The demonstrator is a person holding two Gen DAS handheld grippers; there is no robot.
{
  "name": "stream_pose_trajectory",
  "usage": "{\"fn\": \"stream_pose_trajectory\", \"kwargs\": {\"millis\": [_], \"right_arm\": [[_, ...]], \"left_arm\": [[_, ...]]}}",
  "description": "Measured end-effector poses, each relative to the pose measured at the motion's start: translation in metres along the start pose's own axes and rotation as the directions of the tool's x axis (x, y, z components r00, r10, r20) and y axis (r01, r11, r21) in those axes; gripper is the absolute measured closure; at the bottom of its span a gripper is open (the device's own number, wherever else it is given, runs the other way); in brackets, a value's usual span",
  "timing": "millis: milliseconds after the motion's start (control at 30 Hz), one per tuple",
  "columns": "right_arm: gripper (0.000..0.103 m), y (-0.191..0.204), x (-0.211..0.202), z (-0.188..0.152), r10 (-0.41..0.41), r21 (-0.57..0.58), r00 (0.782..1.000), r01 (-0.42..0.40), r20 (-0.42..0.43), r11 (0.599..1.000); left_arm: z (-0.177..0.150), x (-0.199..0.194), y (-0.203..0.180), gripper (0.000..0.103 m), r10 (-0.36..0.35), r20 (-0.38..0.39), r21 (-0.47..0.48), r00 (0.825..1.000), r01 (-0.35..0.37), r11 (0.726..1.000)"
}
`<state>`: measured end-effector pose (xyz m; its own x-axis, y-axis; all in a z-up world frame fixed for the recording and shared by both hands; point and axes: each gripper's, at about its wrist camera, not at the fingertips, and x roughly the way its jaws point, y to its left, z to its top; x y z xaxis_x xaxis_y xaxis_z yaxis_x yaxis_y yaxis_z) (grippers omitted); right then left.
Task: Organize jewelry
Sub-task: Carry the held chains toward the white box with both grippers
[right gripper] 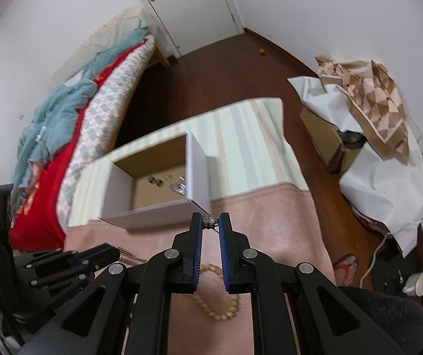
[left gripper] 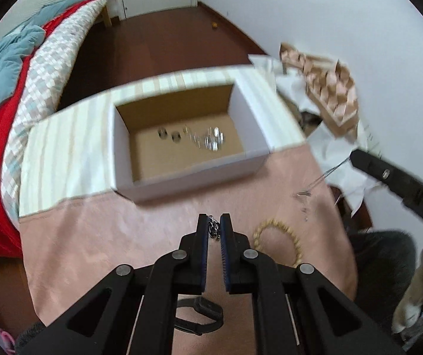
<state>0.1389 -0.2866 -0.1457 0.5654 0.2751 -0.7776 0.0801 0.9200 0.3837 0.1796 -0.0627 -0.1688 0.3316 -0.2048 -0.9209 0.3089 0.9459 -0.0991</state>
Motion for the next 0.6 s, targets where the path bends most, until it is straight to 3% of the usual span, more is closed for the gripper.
{"fn": "stream_pose_trajectory", "kwargs": {"millis": [67,467,567,600], "right_arm": [[0.091,0.008,-0.006,0.009,0.025,-0.007,1.0,-0.025,0.015,1.0],[0.091,0.078,-0.029,0.077,0.132,-0.148,0.987,-0.118,0.088,0.982],[0.091,0.085,-0.03,0.083,0.137,-0.158,0.986,-0.12,0.099,0.98],[0.091,0.085,-0.03,0.082,0.133,-0.155,0.985,-0.116,0.106,0.981]], "left_arm": [[0.012,-0.018,0.006,0.103,-0.007,0.041,-0.011,0.999,0.007,1.0],[0.068,-0.076,0.034,0.103,-0.012,0.216,-0.038,0.976,0.021,0.999],[0.066,-0.064,0.047,0.093,-0.014,0.173,-0.093,0.985,0.031,0.995],[0.061,-0.057,0.05,0.077,-0.021,0.149,-0.118,0.989,0.039,0.992]]}}
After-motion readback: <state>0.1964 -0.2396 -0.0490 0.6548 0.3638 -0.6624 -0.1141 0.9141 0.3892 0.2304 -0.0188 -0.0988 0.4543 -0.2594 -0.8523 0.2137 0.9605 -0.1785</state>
